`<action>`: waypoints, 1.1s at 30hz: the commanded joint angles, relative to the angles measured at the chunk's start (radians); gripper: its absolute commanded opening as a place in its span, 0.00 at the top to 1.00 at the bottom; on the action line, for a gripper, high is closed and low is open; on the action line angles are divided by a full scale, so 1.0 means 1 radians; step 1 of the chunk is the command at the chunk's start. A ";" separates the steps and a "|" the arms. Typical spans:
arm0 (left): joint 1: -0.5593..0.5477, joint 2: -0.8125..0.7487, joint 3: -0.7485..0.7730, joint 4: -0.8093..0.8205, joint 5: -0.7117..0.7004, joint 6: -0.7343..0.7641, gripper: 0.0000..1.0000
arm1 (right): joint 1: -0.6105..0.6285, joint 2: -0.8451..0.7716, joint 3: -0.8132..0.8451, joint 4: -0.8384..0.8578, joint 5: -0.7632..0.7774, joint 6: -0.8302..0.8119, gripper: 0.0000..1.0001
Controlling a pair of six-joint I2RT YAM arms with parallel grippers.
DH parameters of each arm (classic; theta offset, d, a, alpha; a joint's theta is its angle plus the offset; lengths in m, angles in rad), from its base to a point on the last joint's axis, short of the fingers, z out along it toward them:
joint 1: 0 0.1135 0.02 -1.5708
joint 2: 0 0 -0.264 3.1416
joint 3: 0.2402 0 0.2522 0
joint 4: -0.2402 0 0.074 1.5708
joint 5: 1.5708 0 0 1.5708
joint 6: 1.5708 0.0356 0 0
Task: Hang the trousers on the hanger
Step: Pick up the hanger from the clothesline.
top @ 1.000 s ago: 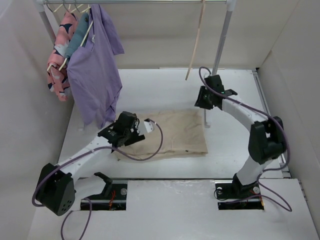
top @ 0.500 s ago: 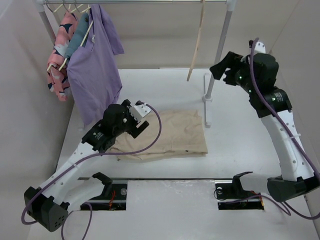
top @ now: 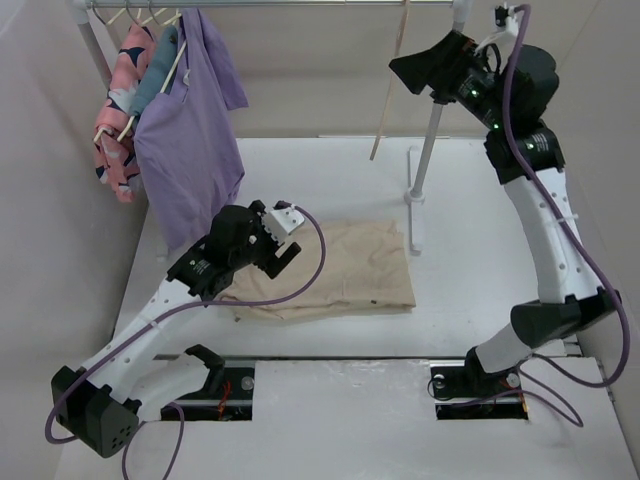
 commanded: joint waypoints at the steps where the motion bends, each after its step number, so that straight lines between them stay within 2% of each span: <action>1: -0.001 -0.019 0.049 -0.003 0.024 0.000 0.18 | -0.006 0.079 0.049 0.060 -0.025 0.087 0.00; 8: -0.001 -0.019 0.049 -0.013 0.034 0.010 0.18 | 0.003 0.176 0.075 0.060 0.019 0.097 0.03; 9: -0.001 -0.019 0.049 -0.013 0.034 0.010 0.18 | 0.003 0.176 0.075 0.071 -0.014 0.097 0.11; 11: -0.001 -0.019 0.049 -0.013 0.034 0.010 0.18 | 0.013 0.187 0.075 0.106 -0.044 0.097 0.19; 12: -0.001 -0.019 0.049 -0.013 0.034 0.010 0.18 | 0.022 0.187 0.063 0.106 -0.044 0.097 0.26; 13: -0.001 -0.019 0.049 -0.013 0.034 0.010 0.18 | 0.022 0.187 0.063 0.117 -0.054 0.097 0.40; 15: -0.001 -0.019 0.049 -0.013 0.034 0.010 0.18 | 0.022 0.176 0.029 0.139 -0.055 0.097 0.51; 16: -0.001 -0.019 0.049 -0.013 0.034 0.010 0.18 | 0.022 0.176 0.015 0.149 -0.065 0.097 0.62; 18: -0.001 -0.019 0.049 -0.022 0.034 0.019 0.18 | 0.022 0.152 -0.020 0.178 -0.065 0.097 0.75; 19: -0.001 -0.019 0.049 -0.022 0.034 0.019 0.18 | 0.031 0.152 -0.029 0.188 -0.065 0.097 0.88; 21: -0.001 -0.019 0.049 -0.022 0.034 0.019 0.18 | 0.031 0.142 -0.040 0.206 -0.076 0.097 0.98; 29: -0.001 -0.019 0.049 -0.013 0.015 0.039 0.18 | 0.049 0.142 -0.019 0.247 -0.120 0.054 1.00; 33: -0.001 -0.019 0.049 -0.013 0.015 0.048 0.18 | 0.111 0.132 -0.009 0.257 -0.120 -0.020 1.00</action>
